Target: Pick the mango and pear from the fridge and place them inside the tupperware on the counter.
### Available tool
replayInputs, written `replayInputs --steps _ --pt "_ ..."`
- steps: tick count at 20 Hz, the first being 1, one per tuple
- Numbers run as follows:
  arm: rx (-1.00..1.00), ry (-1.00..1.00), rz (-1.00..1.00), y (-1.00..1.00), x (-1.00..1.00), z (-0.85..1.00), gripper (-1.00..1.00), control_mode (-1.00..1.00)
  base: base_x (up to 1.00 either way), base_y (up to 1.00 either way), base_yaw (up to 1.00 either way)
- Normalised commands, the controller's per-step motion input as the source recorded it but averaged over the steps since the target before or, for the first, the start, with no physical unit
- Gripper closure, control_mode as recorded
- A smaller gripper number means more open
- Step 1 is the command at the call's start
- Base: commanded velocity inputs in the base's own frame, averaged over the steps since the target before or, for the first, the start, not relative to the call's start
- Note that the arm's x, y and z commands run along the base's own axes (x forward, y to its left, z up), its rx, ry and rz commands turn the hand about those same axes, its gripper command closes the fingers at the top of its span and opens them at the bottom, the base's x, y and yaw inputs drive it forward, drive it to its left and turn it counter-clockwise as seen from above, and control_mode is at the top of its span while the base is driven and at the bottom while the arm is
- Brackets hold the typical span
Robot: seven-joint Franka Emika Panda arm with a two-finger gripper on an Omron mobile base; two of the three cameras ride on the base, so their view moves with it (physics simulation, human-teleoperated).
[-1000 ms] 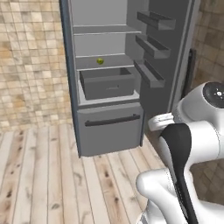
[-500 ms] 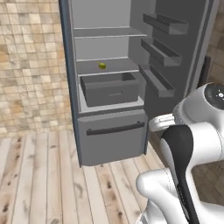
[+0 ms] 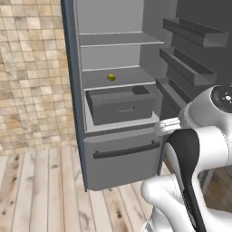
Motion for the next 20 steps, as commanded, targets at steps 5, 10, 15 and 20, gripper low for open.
replayInputs --steps 5,10,15,20 --pt "0.00 0.00 0.00 0.00 0.00 0.00 -1.00 1.00 0.65 0.00 -0.01" --pt "0.00 0.00 0.00 0.00 0.00 0.00 -1.00 1.00 0.55 0.00 -0.01" --pt "0.00 0.00 0.00 0.00 0.00 0.00 -1.00 1.00 0.58 0.00 -0.01" --pt "0.00 0.00 0.00 0.00 0.00 0.00 -1.00 1.00 0.58 0.00 -0.01"
